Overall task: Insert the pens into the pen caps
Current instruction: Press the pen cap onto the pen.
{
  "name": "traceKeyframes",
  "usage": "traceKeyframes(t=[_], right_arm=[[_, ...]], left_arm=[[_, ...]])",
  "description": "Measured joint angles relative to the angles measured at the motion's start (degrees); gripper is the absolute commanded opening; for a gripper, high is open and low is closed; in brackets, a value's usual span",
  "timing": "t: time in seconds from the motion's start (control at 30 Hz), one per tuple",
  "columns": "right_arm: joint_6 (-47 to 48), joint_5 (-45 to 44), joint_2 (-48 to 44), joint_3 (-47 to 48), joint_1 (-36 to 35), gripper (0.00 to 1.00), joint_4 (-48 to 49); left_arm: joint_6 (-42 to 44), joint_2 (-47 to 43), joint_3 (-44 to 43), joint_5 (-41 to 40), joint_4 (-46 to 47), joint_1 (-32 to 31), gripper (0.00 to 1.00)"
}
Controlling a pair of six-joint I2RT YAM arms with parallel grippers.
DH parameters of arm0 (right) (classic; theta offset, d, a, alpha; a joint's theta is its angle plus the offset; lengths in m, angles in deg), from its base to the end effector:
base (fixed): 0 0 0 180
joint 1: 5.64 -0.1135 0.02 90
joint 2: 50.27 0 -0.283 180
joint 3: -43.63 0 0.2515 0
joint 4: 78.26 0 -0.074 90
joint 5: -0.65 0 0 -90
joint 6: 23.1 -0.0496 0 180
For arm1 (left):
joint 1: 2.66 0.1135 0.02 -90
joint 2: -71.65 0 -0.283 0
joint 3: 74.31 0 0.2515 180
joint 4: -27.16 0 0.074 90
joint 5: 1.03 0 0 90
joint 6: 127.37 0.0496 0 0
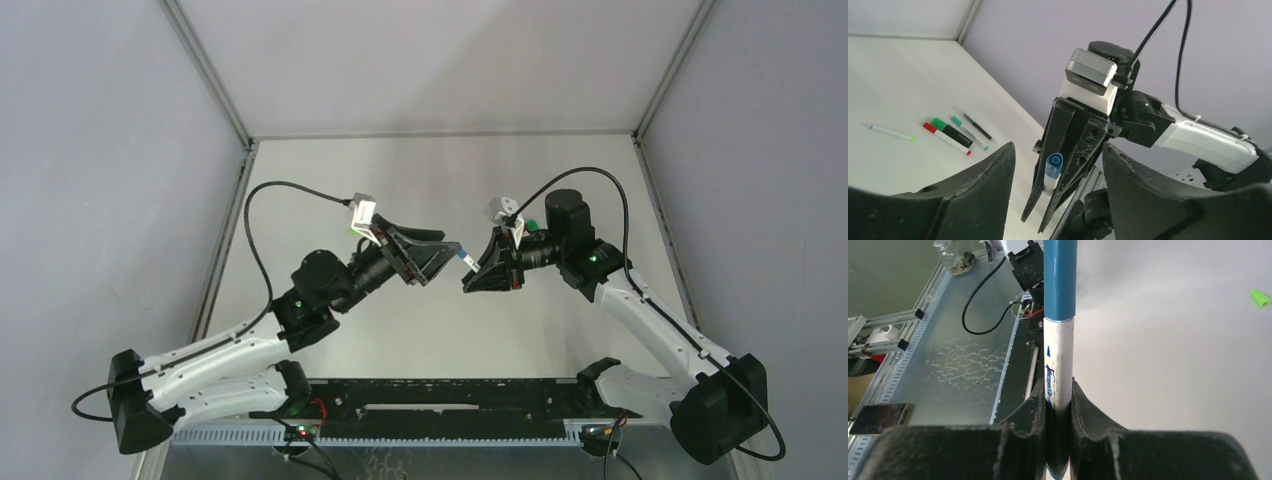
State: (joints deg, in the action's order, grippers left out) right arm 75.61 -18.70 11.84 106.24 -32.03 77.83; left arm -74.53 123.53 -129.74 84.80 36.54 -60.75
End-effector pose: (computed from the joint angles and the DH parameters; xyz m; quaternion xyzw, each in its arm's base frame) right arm 0.1782 0.1406 0.3299 -0.5083 0.5545 0.5464 0.3683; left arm 0.1176 -0.1820 0.3793 0.0851 0.6174 -0.5622 0.5436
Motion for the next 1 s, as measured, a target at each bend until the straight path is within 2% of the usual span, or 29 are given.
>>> traceKeyframes(t=[0.2,0.37,0.5,0.77,1.0], right_arm=[[0.11,-0.13,0.0,0.0,0.0,0.0,-0.33],[0.11,-0.15,0.0,0.0,0.0,0.0,-0.37],[0.0,-0.46,0.0,0.0,0.0,0.0,-0.57],[-0.31,-3.63,-0.15,0.22,-0.02,0.0,-2.12],[1.2,-10.56,-1.44,0.37,-0.66,0.0,-9.79]], left_arm=[[-0.44,4.02,-2.45,1.05,-2.1,0.0,0.5],[-0.39,5.99,-3.96,1.66,-3.1,0.0,0.2],[-0.42,6.58,-4.48,2.08,-3.74,0.0,0.01],[-1.57,7.15,-4.63,1.31,-4.66,-0.28,0.0],[-2.19,9.42,-4.72,-15.82,-8.81,-7.91,0.0]])
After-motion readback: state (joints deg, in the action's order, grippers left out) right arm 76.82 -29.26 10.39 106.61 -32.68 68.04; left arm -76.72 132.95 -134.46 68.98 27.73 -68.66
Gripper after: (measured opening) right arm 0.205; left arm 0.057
